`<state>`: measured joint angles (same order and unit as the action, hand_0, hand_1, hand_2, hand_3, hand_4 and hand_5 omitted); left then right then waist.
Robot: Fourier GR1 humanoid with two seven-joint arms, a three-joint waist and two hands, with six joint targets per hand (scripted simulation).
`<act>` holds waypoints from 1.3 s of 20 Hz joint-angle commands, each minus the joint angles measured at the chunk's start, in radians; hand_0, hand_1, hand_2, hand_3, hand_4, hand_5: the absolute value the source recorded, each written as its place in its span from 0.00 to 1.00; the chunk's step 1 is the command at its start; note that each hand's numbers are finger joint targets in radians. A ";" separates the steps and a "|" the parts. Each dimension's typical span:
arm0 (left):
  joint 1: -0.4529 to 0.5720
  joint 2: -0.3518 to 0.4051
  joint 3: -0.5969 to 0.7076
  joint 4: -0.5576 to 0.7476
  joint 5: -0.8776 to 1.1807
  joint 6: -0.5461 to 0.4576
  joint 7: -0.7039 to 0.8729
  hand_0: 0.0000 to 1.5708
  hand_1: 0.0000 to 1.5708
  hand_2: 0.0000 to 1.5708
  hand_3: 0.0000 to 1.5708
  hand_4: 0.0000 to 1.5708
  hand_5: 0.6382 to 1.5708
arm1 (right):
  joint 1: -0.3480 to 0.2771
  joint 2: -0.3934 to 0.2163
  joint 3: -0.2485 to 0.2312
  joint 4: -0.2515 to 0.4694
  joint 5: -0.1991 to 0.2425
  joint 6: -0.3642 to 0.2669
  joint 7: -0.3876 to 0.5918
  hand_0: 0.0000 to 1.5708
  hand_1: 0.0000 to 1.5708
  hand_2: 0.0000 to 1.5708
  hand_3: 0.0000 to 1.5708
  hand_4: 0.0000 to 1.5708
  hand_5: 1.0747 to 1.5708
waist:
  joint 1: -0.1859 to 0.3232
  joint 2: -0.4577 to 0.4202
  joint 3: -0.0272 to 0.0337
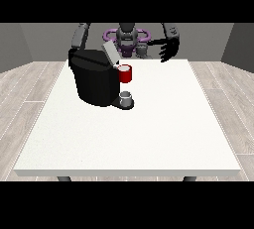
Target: Insert the coffee pod into the coffee machine and close the lid
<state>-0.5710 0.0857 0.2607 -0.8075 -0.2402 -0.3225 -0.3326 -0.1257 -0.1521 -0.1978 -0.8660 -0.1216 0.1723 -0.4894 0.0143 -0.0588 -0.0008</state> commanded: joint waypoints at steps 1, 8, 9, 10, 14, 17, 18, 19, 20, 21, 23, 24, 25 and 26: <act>0.212 -0.026 -0.008 0.021 0.012 -0.031 -0.082 0.00 0.00 0.00 0.00 0.15 1.00 | 0.075 0.047 0.087 -0.094 0.064 -0.036 0.037 0.00 0.00 0.00 0.00 0.00 1.00 | -0.003 -0.146 -0.0015; 0.360 0.032 0.044 0.029 0.065 -0.072 -0.039 0.00 0.00 0.00 0.00 0.21 1.00 | 0.113 0.129 0.242 -0.329 0.150 -0.089 0.172 0.00 0.00 0.00 0.00 0.09 1.00 | -0.069 -0.283 -0.0007; 0.381 0.031 0.039 0.030 0.062 -0.078 -0.086 0.00 0.00 0.00 0.00 0.20 1.00 | 0.114 0.149 0.301 -0.355 0.148 -0.093 0.161 0.00 0.00 0.00 0.00 0.12 1.00 | -0.071 -0.269 -0.0006; 0.393 0.040 0.050 0.037 0.066 -0.072 -0.041 0.00 0.00 0.00 0.00 0.22 1.00 | 0.127 0.150 0.340 -0.406 0.118 -0.106 0.211 0.00 0.00 0.00 0.00 0.13 1.00 | -0.085 -0.321 -0.0006; 0.457 0.034 0.047 0.033 0.051 -0.030 -0.072 0.00 0.00 0.00 0.00 0.18 1.00 | 0.105 0.151 0.402 -0.567 0.167 -0.099 0.288 0.00 0.00 0.00 0.00 0.13 1.00 | -0.132 -0.338 -0.0007; 0.436 0.028 0.041 -0.038 0.084 -0.048 -0.058 0.00 0.00 0.00 0.00 0.19 1.00 | 0.094 0.125 0.379 -0.672 0.163 -0.130 0.313 0.00 0.00 0.00 0.00 0.12 1.00 | -0.092 -0.280 0.0005; 0.466 0.011 0.016 -0.060 0.080 -0.070 -0.049 0.00 0.00 0.00 0.00 0.14 1.00 | 0.114 0.144 0.413 -0.680 0.209 -0.168 0.301 0.00 0.00 0.00 0.00 0.13 1.00 | -0.058 -0.288 0.0007; 0.483 0.013 0.020 -0.047 0.069 -0.035 -0.161 0.00 0.00 0.00 0.00 0.12 1.00 | 0.100 0.134 0.403 -0.725 0.201 -0.155 0.279 0.00 0.00 0.00 0.00 0.16 1.00 | -0.096 -0.213 0.0004; 0.447 0.062 0.052 -0.052 0.103 -0.064 -0.116 0.00 0.00 0.00 0.00 0.08 1.00 | 0.068 0.151 0.427 -0.777 0.224 -0.180 0.375 0.00 0.00 0.00 0.00 0.21 1.00 | -0.104 -0.196 0.0003; 0.413 0.007 0.022 -0.098 0.105 -0.035 -0.067 0.00 0.00 0.00 0.00 0.08 1.00 | 0.066 0.152 0.451 -0.770 0.248 -0.238 0.348 0.00 0.00 0.00 0.00 0.25 1.00 | -0.062 -0.176 0.0007; 0.478 0.054 0.013 -0.111 0.121 -0.116 -0.165 0.00 0.00 0.00 0.00 0.11 1.00 | 0.080 0.140 0.414 -0.811 0.239 -0.196 0.361 0.00 0.00 0.00 0.00 0.30 1.00 | -0.047 -0.117 0.0006; 0.436 0.059 0.035 -0.077 0.136 -0.114 -0.214 0.00 0.00 0.00 0.00 0.14 1.00 | 0.064 0.152 0.456 -0.745 0.261 -0.256 0.281 0.00 0.00 0.00 0.00 0.28 1.00 | -0.054 -0.057 0.0005; 0.455 0.020 0.001 -0.133 0.128 -0.101 -0.146 0.00 0.00 0.00 0.00 0.13 1.00 | 0.039 0.152 0.435 -0.736 0.254 -0.281 0.335 0.00 0.00 0.00 0.00 0.22 1.00 | 0.006 -0.079 0.0009; 0.448 -0.016 -0.037 -0.212 0.135 -0.104 -0.072 0.00 0.00 0.00 0.00 0.11 1.00 | 0.071 0.152 0.412 -0.714 0.255 -0.267 0.319 0.00 0.00 0.00 0.00 0.22 1.00 | 0.032 -0.095 0.0012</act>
<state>-0.1238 0.1104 0.2710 -0.9191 -0.1237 -0.4113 -0.4538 -0.0537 -0.0051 0.2235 -1.5950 0.1159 -0.0547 -0.1685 -0.0186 -0.1941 -0.0003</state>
